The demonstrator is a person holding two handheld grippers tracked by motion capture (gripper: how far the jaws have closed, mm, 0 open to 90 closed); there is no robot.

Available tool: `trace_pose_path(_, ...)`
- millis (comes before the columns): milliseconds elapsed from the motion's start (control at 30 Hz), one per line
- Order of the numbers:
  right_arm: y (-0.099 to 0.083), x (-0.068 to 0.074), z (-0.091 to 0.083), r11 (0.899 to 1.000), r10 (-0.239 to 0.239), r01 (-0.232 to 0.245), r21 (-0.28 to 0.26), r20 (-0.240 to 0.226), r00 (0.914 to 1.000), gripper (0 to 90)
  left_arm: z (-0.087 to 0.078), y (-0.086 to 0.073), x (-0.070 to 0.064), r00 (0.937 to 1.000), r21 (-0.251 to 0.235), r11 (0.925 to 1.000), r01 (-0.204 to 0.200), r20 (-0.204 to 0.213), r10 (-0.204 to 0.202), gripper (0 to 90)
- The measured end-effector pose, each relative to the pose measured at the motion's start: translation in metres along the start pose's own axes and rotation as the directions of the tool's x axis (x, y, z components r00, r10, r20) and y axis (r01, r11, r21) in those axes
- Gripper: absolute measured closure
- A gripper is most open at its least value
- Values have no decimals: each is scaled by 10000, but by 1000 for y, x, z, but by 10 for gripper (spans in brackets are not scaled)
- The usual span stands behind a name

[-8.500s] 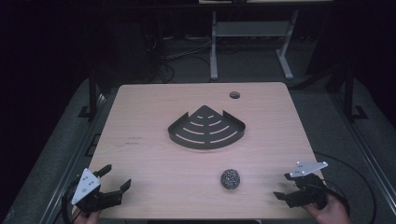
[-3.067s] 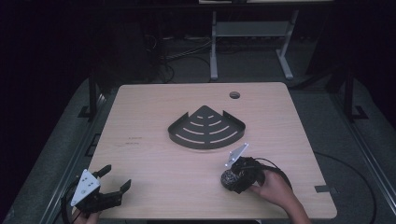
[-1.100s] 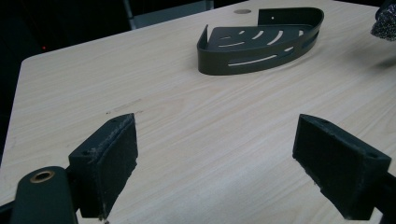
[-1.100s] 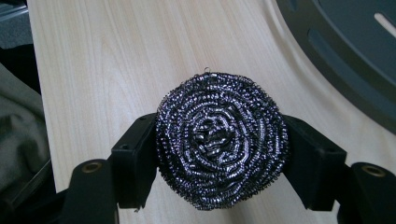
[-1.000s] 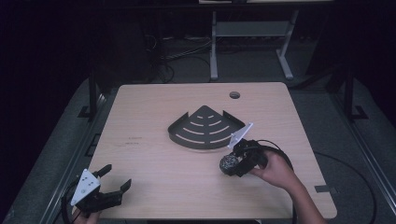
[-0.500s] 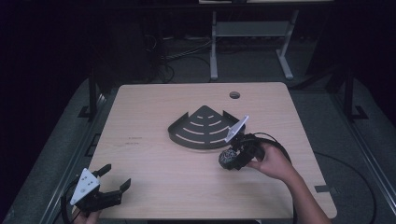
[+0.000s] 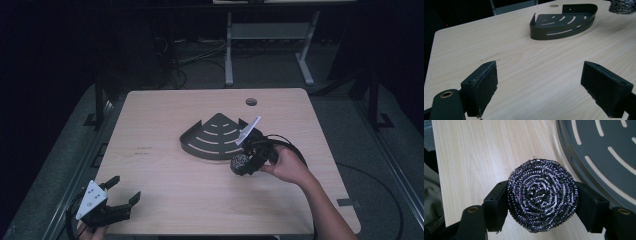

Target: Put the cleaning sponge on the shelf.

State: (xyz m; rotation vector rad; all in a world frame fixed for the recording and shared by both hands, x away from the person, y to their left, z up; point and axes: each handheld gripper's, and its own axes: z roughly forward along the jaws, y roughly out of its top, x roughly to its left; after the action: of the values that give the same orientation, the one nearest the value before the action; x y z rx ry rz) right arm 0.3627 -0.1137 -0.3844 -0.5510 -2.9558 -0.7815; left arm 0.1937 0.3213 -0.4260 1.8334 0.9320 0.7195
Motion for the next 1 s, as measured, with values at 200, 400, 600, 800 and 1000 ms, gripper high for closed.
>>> trace_pose_path(200, 8, -4, 3, 10000, -56, 56, 58, -11, 10000, 320, 0, 0, 0, 10000, 2, 10000, -14, 16, 14, 133)
trace_pose_path(400, 17, -8, 3, 9999, -89, 89, 81, 11, 10000, 320, 0, 0, 0, 10000, -14, 10000, -11, 14, 11, 133)
trace_pose_path(600, 26, -13, 2, 9998, -148, 147, 126, 43, 9999, 320, -1, 0, 0, 10000, -32, 10000, -3, -27, 3, 132)
trace_pose_path(800, 35, -17, 2, 9998, -166, 165, 130, 95, 9998, 320, -1, 0, 1, 10000, -48, 10000, 33, -24, -33, 132)
trace_pose_path(1000, 39, -23, 3, 9998, -135, 133, 160, 94, 9999, 320, -1, 0, 0, 10000, -63, 10000, 41, 13, -40, 133)
